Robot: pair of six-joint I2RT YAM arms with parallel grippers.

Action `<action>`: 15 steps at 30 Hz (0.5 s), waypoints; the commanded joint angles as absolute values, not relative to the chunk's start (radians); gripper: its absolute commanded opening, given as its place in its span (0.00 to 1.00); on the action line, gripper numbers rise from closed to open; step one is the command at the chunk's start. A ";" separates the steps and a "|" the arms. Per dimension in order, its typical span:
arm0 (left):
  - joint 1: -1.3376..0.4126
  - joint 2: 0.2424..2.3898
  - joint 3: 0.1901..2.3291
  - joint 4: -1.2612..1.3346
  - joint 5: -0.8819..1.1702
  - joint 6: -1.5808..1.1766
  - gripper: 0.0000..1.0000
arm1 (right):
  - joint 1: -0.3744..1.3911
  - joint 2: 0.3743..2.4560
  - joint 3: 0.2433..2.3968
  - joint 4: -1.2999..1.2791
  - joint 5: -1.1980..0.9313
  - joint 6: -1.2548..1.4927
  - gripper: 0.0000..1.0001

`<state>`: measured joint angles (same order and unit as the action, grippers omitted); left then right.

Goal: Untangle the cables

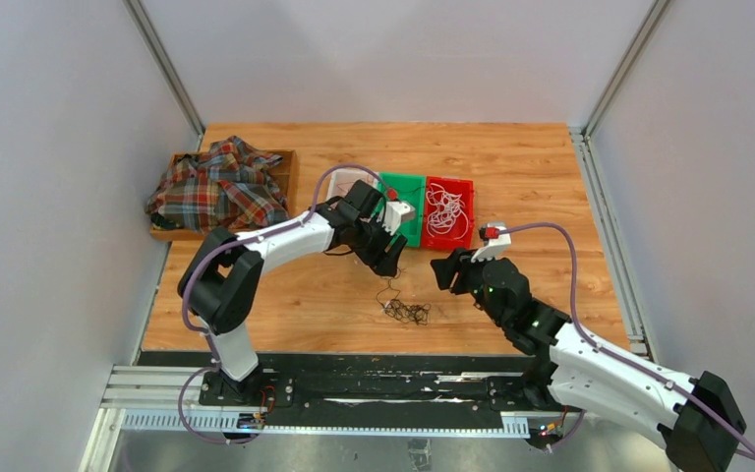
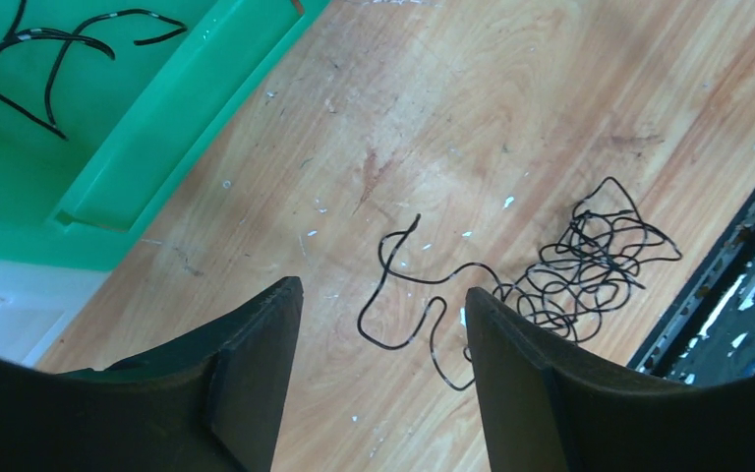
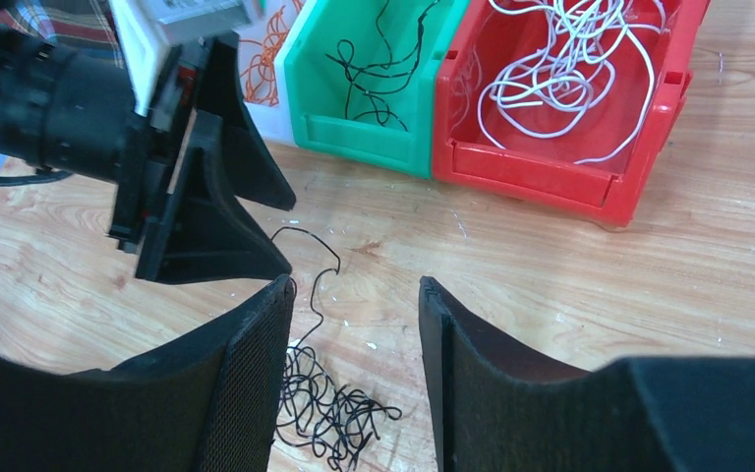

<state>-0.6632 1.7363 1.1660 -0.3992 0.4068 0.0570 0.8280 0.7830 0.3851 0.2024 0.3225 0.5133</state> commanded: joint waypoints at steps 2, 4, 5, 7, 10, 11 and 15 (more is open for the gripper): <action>-0.669 1.793 1.164 -0.355 0.415 0.093 0.63 | 0.815 0.747 0.372 0.199 0.333 0.528 0.48; -0.670 1.800 1.160 -0.356 0.431 0.095 0.59 | 0.814 0.741 0.369 0.198 0.336 0.531 0.47; -0.671 1.804 1.159 -0.357 0.440 0.096 0.56 | 0.814 0.740 0.368 0.197 0.336 0.532 0.46; -0.673 1.806 1.157 -0.366 0.455 0.107 0.49 | 0.814 0.742 0.368 0.196 0.335 0.532 0.45; -0.673 1.792 1.172 -0.412 0.467 0.135 0.22 | 0.814 0.747 0.368 0.188 0.340 0.529 0.46; -0.673 1.778 1.182 -0.437 0.471 0.147 0.13 | 0.814 0.748 0.367 0.188 0.343 0.529 0.49; -0.673 1.685 1.230 -0.528 0.481 0.174 0.01 | 0.814 0.754 0.343 0.261 0.326 0.525 0.59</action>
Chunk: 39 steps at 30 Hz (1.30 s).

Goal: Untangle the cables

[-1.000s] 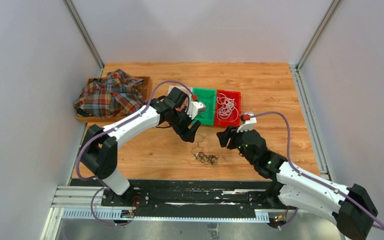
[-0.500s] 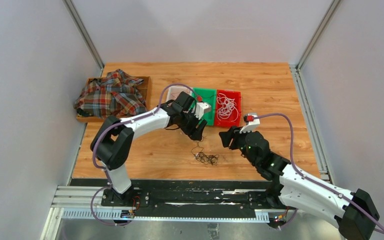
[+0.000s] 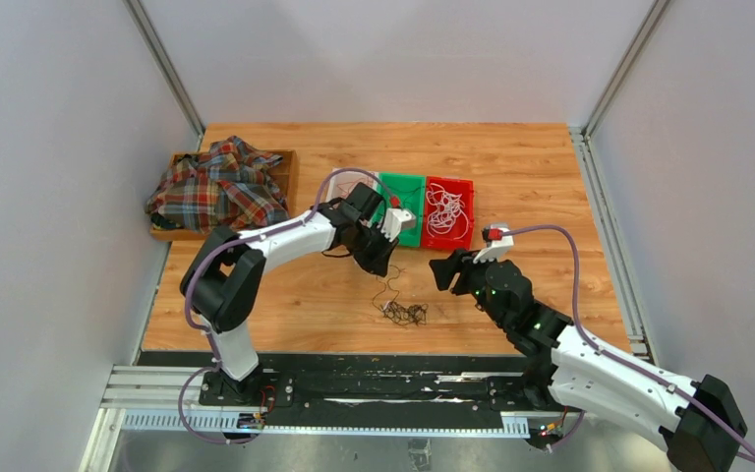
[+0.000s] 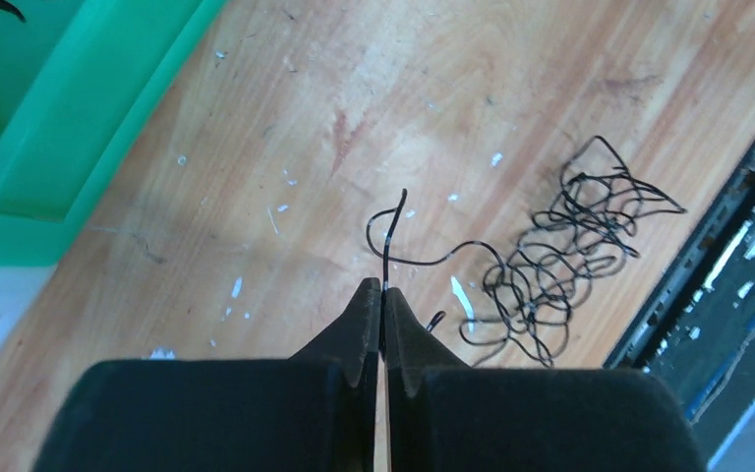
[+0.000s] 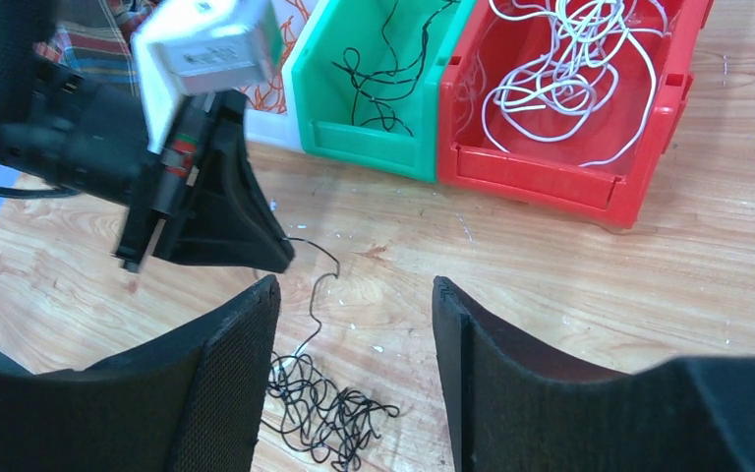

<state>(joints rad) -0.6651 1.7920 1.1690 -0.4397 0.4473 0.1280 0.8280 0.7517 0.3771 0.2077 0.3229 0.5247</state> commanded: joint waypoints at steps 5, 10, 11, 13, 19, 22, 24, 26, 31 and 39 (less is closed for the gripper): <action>-0.670 1.578 1.324 -0.684 0.505 0.190 0.01 | 0.814 0.819 0.356 0.370 0.244 0.489 0.65; -0.670 1.490 1.372 -0.792 0.549 0.193 0.01 | 0.824 0.904 0.427 0.427 0.135 0.438 0.66; -0.670 1.477 1.374 -0.799 0.551 0.196 0.00 | 0.828 0.915 0.435 0.450 0.119 0.428 0.66; -0.670 1.457 1.377 -0.805 0.544 0.205 0.01 | 0.839 0.929 0.444 0.480 0.103 0.415 0.67; -0.670 1.436 1.395 -0.822 0.528 0.204 0.01 | 0.854 0.959 0.455 0.534 0.056 0.394 0.70; -0.670 1.427 1.403 -0.827 0.518 0.203 0.01 | 0.859 0.976 0.459 0.546 0.040 0.392 0.70; -0.670 1.423 1.410 -0.827 0.509 0.201 0.01 | 0.865 0.993 0.463 0.555 0.034 0.390 0.70; -0.670 1.422 1.417 -0.829 0.511 0.196 0.01 | 0.870 1.012 0.468 0.567 0.028 0.383 0.70; -0.670 1.417 1.428 -0.829 0.509 0.186 0.01 | 0.887 1.064 0.488 0.594 0.004 0.363 0.70; -0.670 1.410 1.432 -0.836 0.510 0.175 0.01 | 0.888 1.172 0.528 0.639 0.021 0.371 0.70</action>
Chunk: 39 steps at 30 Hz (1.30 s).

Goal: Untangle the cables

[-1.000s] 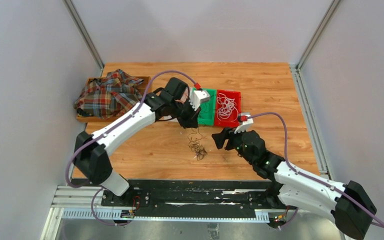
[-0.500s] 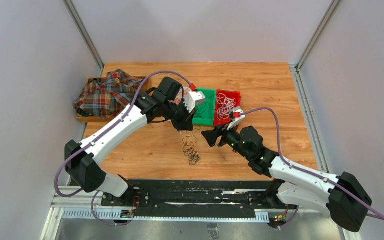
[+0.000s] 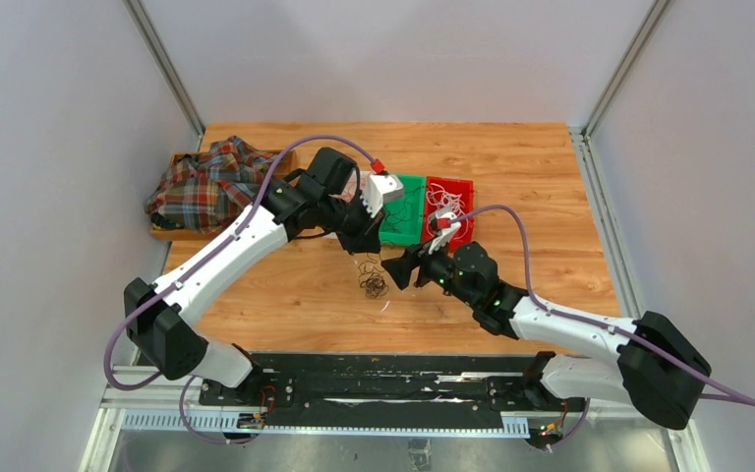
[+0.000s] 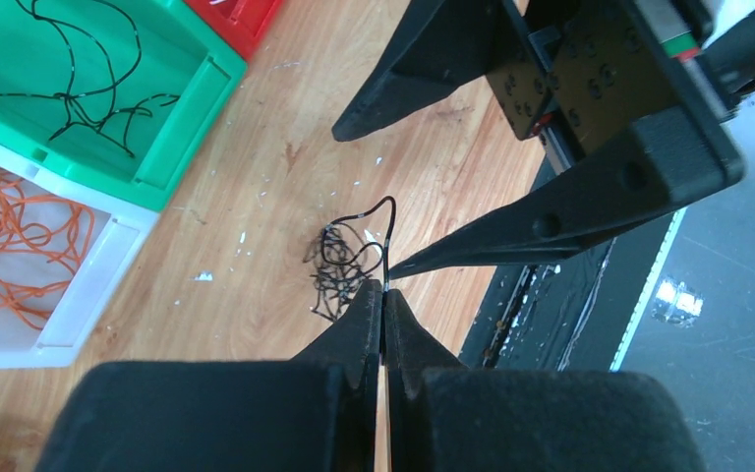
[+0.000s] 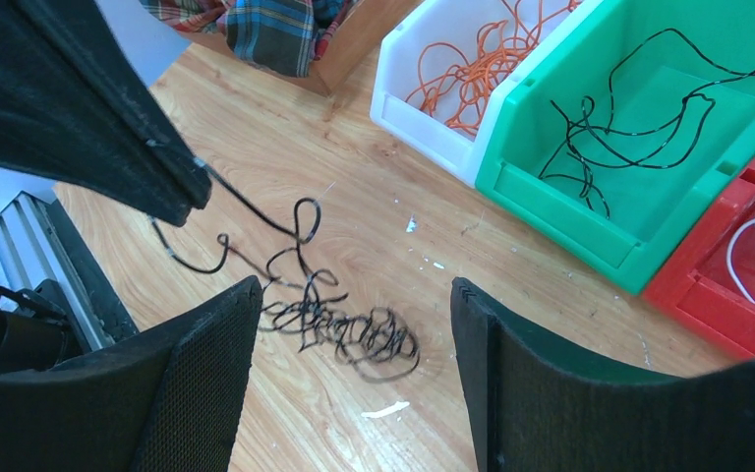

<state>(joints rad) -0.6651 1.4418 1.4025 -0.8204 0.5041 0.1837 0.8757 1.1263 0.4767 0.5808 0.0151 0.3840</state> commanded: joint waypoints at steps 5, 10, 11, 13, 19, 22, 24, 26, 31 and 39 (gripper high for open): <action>-0.670 1.404 1.435 -0.841 0.532 0.172 0.01 | 0.888 1.260 0.552 0.713 0.057 0.391 0.70; -0.669 1.396 1.459 -0.858 0.590 0.177 0.01 | 0.890 1.364 0.587 0.794 0.061 0.434 0.70; -0.669 1.395 1.469 -0.866 0.611 0.183 0.00 | 0.890 1.383 0.595 0.807 0.065 0.443 0.70; -0.669 1.392 1.496 -0.890 0.660 0.200 0.00 | 0.891 1.417 0.612 0.820 0.071 0.456 0.70; -0.669 1.385 1.597 -0.936 0.801 0.219 0.00 | 0.893 1.517 0.642 0.937 0.038 0.464 0.69; -0.667 1.387 1.660 -0.956 0.825 0.211 0.00 | 0.893 1.566 0.656 0.986 0.026 0.473 0.67; -0.667 1.390 1.707 -0.980 0.825 0.213 0.00 | 0.893 1.590 0.667 0.977 0.023 0.482 0.65; -0.665 1.395 1.764 -1.005 0.823 0.211 0.00 | 0.893 1.610 0.662 0.977 0.025 0.488 0.63; -0.643 1.412 1.954 -1.045 0.798 0.187 0.00 | 0.893 1.651 0.618 0.999 0.035 0.510 0.62; -0.635 1.385 2.067 -1.053 0.687 0.219 0.00 | 0.893 1.653 0.525 1.042 0.047 0.532 0.55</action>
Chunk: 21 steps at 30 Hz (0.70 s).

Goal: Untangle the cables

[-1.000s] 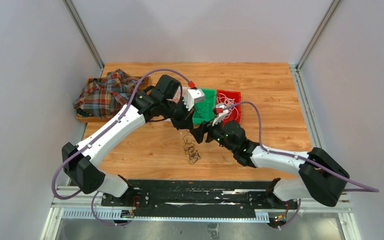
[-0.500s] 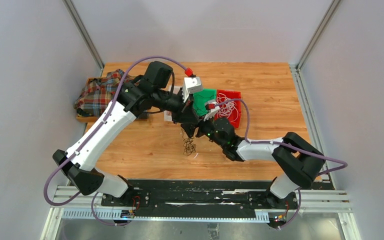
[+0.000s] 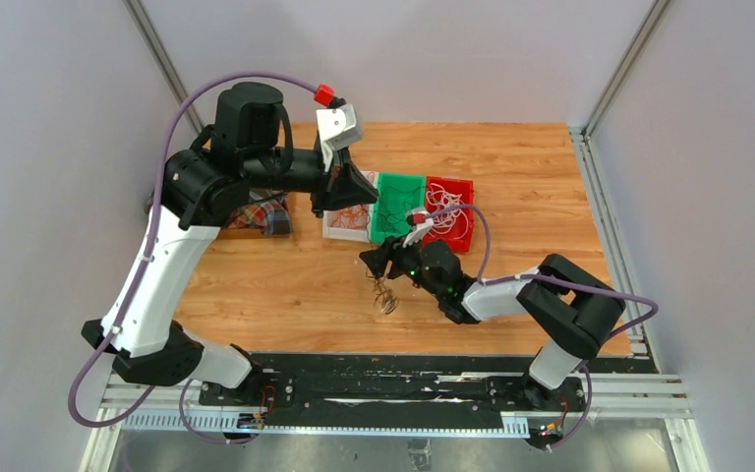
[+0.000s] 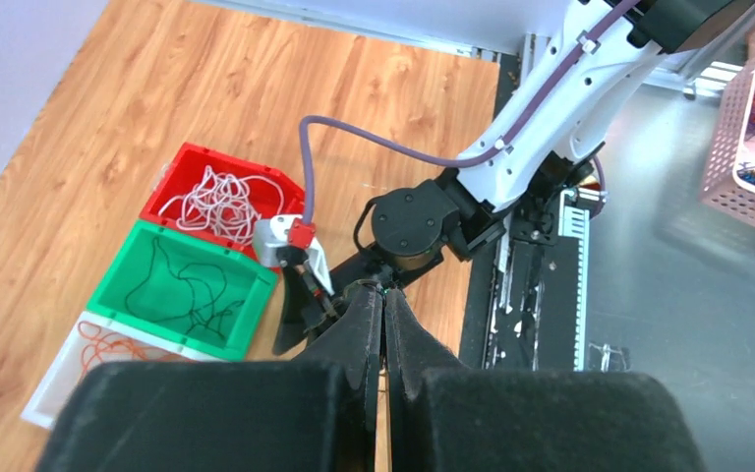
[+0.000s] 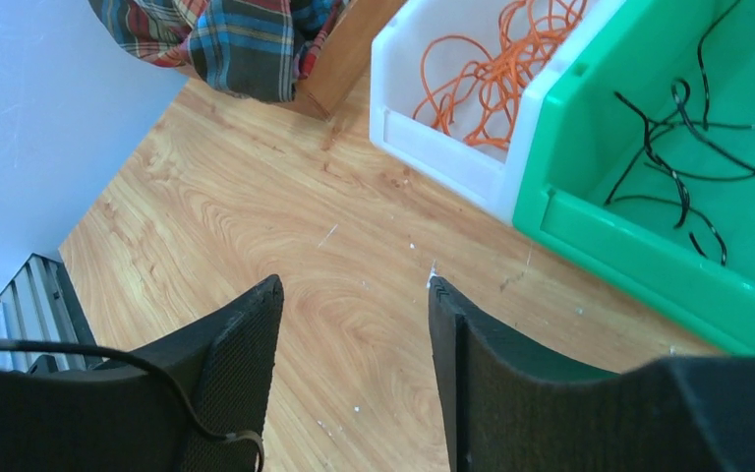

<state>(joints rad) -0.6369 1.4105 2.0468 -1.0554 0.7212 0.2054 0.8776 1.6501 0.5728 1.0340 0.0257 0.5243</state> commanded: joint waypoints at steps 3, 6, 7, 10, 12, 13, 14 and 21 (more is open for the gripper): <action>-0.635 1.366 2.057 -1.054 0.658 0.239 0.00 | 0.894 1.639 0.503 1.027 0.066 0.534 0.52; -0.635 1.353 2.082 -1.054 0.614 0.267 0.00 | 0.893 1.638 0.481 1.019 0.078 0.534 0.53; -0.635 1.352 2.103 -1.054 0.587 0.277 0.00 | 0.894 1.640 0.469 1.021 0.086 0.535 0.54; -0.635 1.348 2.178 -1.054 0.519 0.314 0.00 | 0.893 1.640 0.433 1.045 0.104 0.531 0.57; -0.635 1.348 2.224 -1.054 0.477 0.339 0.00 | 0.894 1.637 0.413 1.056 0.119 0.525 0.57; -0.635 1.348 2.241 -1.054 0.458 0.348 0.00 | 0.895 1.633 0.406 1.058 0.126 0.522 0.57; -0.635 1.348 2.256 -1.054 0.443 0.357 0.01 | 0.896 1.632 0.399 1.060 0.131 0.520 0.57; -0.635 1.339 2.318 -1.046 0.334 0.426 0.00 | 0.899 1.611 0.368 1.067 0.159 0.486 0.56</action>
<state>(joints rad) -0.6373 1.3685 2.2578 -1.1313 0.4194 0.3672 0.8875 1.6127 0.4095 1.1122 0.1013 0.5243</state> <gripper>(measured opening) 0.017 0.564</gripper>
